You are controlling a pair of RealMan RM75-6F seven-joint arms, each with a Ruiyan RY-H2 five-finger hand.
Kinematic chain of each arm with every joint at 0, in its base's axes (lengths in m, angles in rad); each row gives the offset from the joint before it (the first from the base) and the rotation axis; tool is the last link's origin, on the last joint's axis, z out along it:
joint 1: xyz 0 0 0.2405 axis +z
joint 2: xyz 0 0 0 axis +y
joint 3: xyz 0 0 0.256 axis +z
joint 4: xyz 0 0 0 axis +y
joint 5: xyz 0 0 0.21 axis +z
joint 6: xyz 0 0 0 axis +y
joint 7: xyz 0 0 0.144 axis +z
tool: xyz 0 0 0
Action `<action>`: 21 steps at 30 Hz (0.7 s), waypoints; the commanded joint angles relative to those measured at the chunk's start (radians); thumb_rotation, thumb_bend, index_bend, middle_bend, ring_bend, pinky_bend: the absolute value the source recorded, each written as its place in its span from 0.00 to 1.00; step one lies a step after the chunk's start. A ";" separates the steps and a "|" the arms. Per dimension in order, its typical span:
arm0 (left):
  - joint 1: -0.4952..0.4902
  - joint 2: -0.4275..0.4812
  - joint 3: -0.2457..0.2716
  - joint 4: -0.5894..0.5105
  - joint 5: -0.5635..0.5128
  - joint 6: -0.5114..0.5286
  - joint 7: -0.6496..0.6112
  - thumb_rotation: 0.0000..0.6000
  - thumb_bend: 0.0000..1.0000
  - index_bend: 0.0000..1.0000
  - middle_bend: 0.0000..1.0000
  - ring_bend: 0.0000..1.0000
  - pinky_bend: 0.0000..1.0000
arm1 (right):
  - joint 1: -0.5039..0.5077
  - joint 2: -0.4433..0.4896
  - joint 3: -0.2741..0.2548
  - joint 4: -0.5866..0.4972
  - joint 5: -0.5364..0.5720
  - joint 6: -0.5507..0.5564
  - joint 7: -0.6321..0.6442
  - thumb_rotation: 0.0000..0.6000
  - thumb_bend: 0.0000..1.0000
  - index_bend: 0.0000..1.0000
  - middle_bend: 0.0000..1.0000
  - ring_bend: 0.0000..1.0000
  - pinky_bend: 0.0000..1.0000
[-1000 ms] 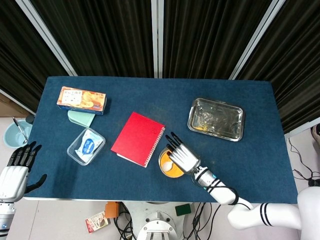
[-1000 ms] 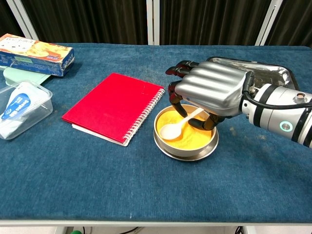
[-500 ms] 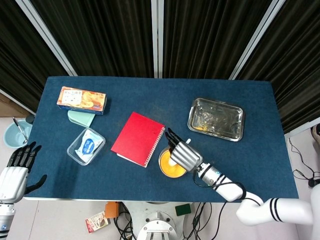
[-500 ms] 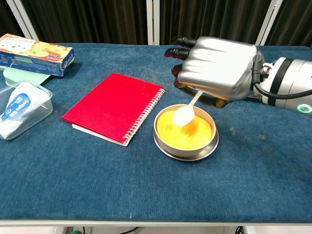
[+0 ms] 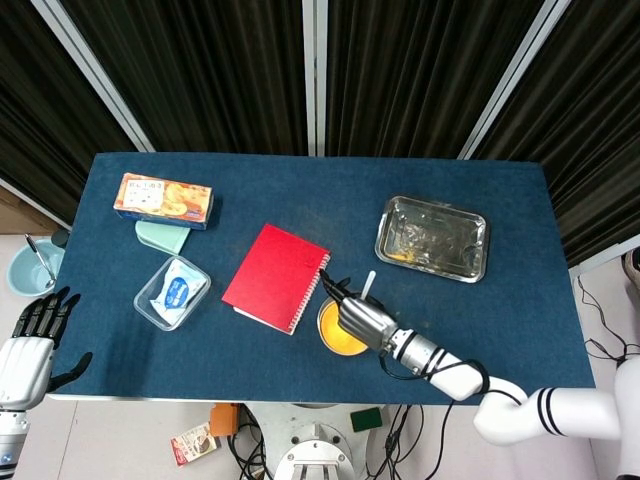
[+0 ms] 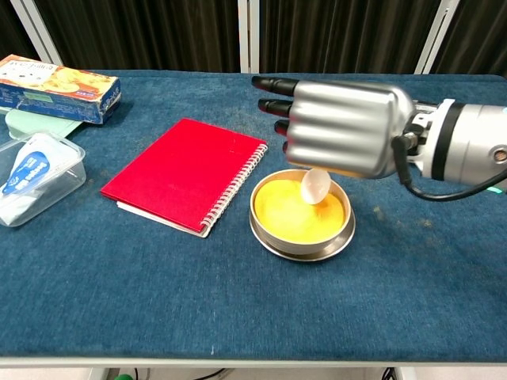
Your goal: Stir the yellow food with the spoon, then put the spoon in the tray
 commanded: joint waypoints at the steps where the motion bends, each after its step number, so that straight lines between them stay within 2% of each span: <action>1: 0.001 -0.002 0.001 0.003 0.000 0.000 -0.002 1.00 0.24 0.03 0.01 0.01 0.08 | 0.013 -0.024 0.000 0.019 -0.006 -0.013 -0.026 1.00 0.46 0.71 0.37 0.12 0.05; 11: 0.002 -0.014 0.001 0.021 -0.006 -0.007 -0.013 1.00 0.24 0.03 0.01 0.01 0.08 | 0.024 -0.093 0.002 0.026 -0.004 -0.023 -0.031 1.00 0.46 0.74 0.38 0.13 0.04; 17: 0.002 -0.015 0.001 0.025 -0.008 -0.008 -0.016 1.00 0.24 0.03 0.01 0.01 0.08 | -0.022 -0.098 -0.007 0.029 -0.012 0.044 0.061 1.00 0.46 0.75 0.39 0.14 0.03; 21: 0.001 -0.014 0.000 0.022 -0.005 -0.007 -0.013 1.00 0.24 0.03 0.01 0.01 0.08 | -0.068 -0.104 -0.012 0.040 -0.018 0.104 0.178 1.00 0.46 0.75 0.39 0.14 0.02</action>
